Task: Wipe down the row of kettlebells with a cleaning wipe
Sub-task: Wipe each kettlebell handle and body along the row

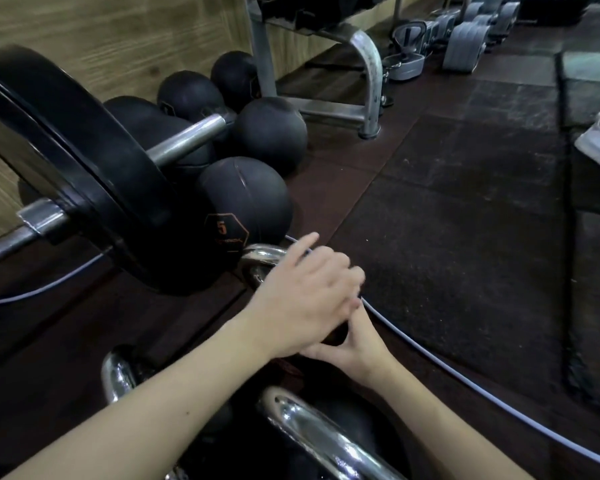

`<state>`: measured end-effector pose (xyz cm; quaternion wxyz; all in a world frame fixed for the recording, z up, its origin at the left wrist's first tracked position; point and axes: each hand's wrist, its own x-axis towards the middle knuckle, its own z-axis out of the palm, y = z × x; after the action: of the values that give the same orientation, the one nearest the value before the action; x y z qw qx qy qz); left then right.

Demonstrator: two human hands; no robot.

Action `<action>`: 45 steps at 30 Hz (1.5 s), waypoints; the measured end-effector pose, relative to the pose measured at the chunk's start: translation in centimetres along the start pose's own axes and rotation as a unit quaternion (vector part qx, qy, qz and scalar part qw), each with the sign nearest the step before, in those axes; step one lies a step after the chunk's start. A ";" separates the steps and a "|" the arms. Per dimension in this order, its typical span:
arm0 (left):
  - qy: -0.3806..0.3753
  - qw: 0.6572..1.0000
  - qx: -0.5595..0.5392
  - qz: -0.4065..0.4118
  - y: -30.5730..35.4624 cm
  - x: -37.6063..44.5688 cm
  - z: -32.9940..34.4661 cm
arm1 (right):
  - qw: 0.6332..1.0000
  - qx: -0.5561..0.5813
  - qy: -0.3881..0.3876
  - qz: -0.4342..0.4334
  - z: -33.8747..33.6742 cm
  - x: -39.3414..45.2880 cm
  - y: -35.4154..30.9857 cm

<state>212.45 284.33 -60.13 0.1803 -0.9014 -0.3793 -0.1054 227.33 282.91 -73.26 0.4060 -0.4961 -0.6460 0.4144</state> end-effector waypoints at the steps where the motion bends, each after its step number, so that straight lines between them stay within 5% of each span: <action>1: 0.008 0.998 -0.021 -0.051 -0.9 -0.4 -0.2 | 1.000 -0.003 -0.001 0.001 0.0 -0.2 0.1; 4: 0.032 0.959 -0.141 -0.242 -3.7 -2.2 -0.1 | 1.000 -0.008 0.009 -0.006 0.0 0.0 0.5; 5: 0.040 0.920 -0.220 -0.323 -4.4 -2.5 0.0 | 1.000 -0.012 0.006 -0.007 0.0 0.0 0.4; 8: 0.060 0.702 -0.456 -0.543 -5.7 -1.9 0.0 | 1.000 -0.006 0.004 -0.012 0.2 0.1 0.6; 10: 0.033 0.642 -0.477 -0.600 -5.9 -1.4 -0.1 | 1.000 -0.001 0.006 -0.008 0.2 0.1 0.6; 11: 0.021 0.670 -0.456 -0.585 -5.8 -1.4 -0.2 | 1.000 -0.006 0.006 -0.004 0.2 0.0 0.6; 15: 0.001 0.935 -0.124 -0.333 -3.5 -1.3 -1.0 | 1.000 -0.003 0.006 -0.003 0.1 -0.1 0.6; 18: -0.057 0.991 -0.009 -0.120 0.1 1.1 -1.7 | 1.000 -0.001 -0.006 0.002 0.1 0.0 0.3; 21: -0.079 0.997 0.012 0.002 2.5 1.2 0.3 | 0.999 -0.031 -0.036 -0.017 0.1 -0.3 -1.1; 23: -0.075 0.997 -0.023 0.008 2.0 0.8 0.9 | 0.998 -0.030 -0.038 -0.035 0.1 -0.3 -1.2; 25: -0.061 0.998 -0.029 -0.002 1.3 0.4 -0.1 | 0.999 0.005 -0.027 -0.035 -0.2 0.0 -1.3; 28: -0.028 0.987 -0.081 -0.138 -1.2 -1.1 -1.0 | 0.999 0.009 -0.006 -0.042 -0.3 -0.1 -1.0; 30: 0.005 0.948 -0.158 -0.276 -3.3 -2.7 -0.7 | 0.999 0.005 -0.004 -0.033 -0.4 -0.3 -1.2; 33: 0.032 0.782 -0.389 -0.487 -5.7 -2.8 -0.5 | 1.000 -0.003 -0.007 -0.025 -0.3 -0.5 -1.4; 34: 0.009 0.773 -0.379 -0.509 -5.9 -2.6 -0.7 | 1.000 0.000 -0.006 -0.022 -0.3 -0.4 -1.5; 36: -0.040 0.854 -0.265 -0.446 -5.5 -1.9 -1.1 | 1.000 0.018 -0.002 -0.024 -0.2 -0.3 -1.1; 39: -0.047 0.969 -0.029 -0.240 -2.6 -0.3 -2.3 | 1.000 0.009 0.000 -0.030 -0.1 -0.2 -0.5; 42: -0.083 0.995 0.007 -0.061 1.1 0.7 -1.7 | 1.000 0.019 -0.010 -0.020 -0.2 0.1 -0.3; 45: -0.069 0.998 0.010 0.011 1.7 -0.1 0.4 | 0.999 0.013 -0.020 -0.033 -0.3 0.3 -0.4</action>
<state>213.65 283.36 -60.98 0.1641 -0.9088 -0.3819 -0.0372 227.40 283.16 -72.73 0.4127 -0.4607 -0.6649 0.4187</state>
